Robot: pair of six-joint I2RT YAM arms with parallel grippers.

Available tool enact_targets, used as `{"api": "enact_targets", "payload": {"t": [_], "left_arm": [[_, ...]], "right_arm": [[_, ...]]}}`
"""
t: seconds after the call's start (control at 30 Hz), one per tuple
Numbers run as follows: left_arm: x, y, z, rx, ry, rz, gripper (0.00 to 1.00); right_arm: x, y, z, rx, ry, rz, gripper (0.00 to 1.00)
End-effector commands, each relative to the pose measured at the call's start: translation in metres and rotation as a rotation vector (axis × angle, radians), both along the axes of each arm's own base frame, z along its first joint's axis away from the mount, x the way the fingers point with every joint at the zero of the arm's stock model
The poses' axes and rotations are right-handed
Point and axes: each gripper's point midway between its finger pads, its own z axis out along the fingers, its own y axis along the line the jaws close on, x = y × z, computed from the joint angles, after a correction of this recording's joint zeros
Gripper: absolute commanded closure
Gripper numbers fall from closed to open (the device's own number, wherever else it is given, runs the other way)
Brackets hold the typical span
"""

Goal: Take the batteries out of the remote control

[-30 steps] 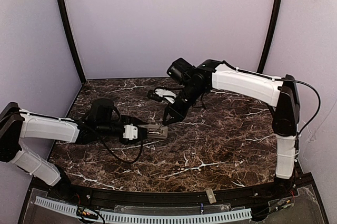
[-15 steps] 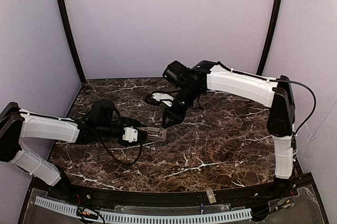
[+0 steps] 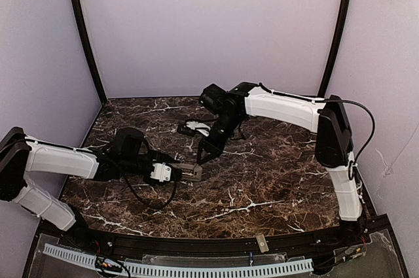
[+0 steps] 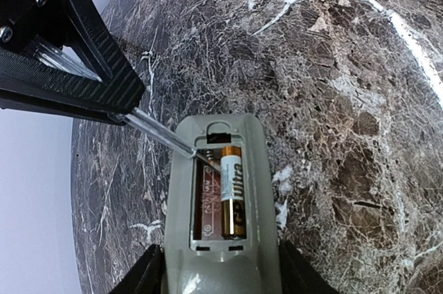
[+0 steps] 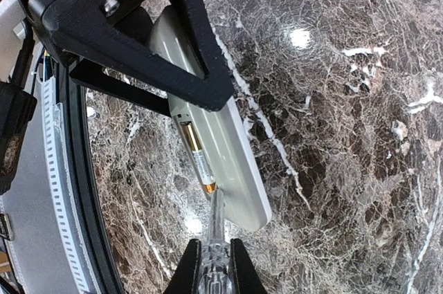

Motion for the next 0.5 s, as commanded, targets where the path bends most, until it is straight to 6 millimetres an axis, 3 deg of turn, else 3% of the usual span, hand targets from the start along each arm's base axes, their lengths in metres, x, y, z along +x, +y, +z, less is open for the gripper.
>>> {"api": "enact_targets", "payload": {"t": [0.0,0.23,0.47], "left_arm": [[0.011,-0.021,0.068,-0.173,-0.212,-0.055,1.0],[0.011,-0.021,0.064,-0.158,-0.206,-0.055,1.0],[-0.006,-0.028,0.06,-0.181,-0.069,-0.117,1.0]], "right_arm": [[-0.005,-0.013,-0.045,-0.115,0.103,-0.045,1.0],[-0.002,-0.016,-0.048,-0.127,0.101,-0.082,1.0],[-0.003,-0.014,-0.02,-0.072,0.003,-0.039,1.0]]}}
